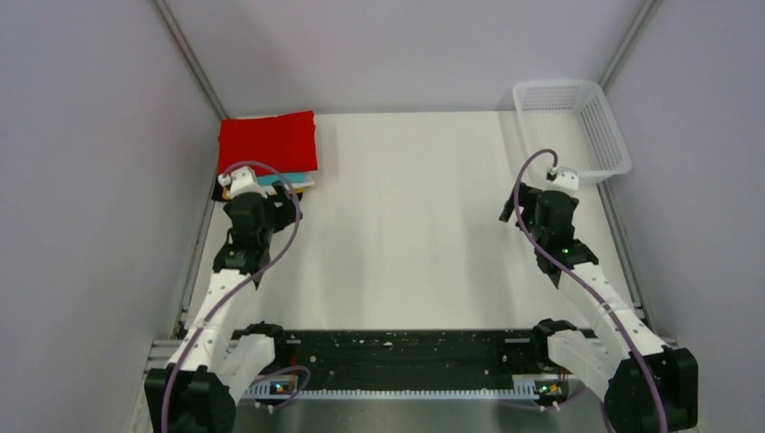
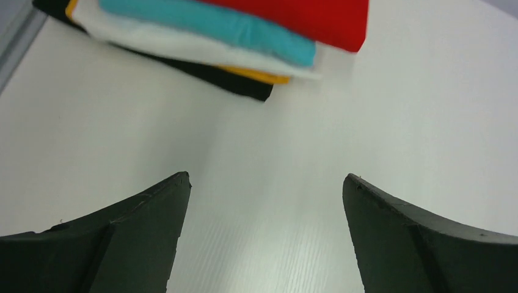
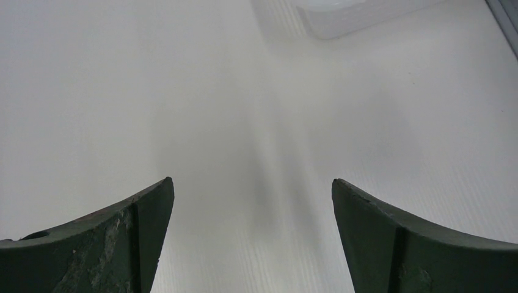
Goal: Fold and stack the t-shirts
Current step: Reset both arms
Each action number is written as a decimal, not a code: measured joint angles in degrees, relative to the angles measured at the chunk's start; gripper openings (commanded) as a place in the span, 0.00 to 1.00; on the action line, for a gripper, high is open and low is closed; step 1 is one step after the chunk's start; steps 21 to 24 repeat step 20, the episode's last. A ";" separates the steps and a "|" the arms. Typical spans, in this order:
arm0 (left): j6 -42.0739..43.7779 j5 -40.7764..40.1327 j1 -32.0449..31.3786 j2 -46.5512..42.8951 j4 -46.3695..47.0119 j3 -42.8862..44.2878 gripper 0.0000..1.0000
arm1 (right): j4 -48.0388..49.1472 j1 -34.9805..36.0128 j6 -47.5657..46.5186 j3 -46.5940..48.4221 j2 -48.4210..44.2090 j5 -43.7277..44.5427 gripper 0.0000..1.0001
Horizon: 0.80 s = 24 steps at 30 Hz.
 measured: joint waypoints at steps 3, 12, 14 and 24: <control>-1.84 -0.04 0.00 -7.48 1.09 -10.45 0.99 | 1.44 0.00 0.13 -2.47 -4.02 2.08 0.99; -5.35 -2.89 0.00 -19.17 2.32 -20.46 0.99 | 2.16 0.00 3.54 -10.38 -11.04 8.70 0.99; -5.46 -3.10 0.00 -19.87 2.89 -20.61 0.99 | 2.23 0.00 4.22 -11.52 -11.87 9.53 0.99; -5.49 -3.48 0.00 -19.87 4.33 -20.61 0.99 | 2.97 0.00 5.42 -12.28 -12.02 10.86 0.99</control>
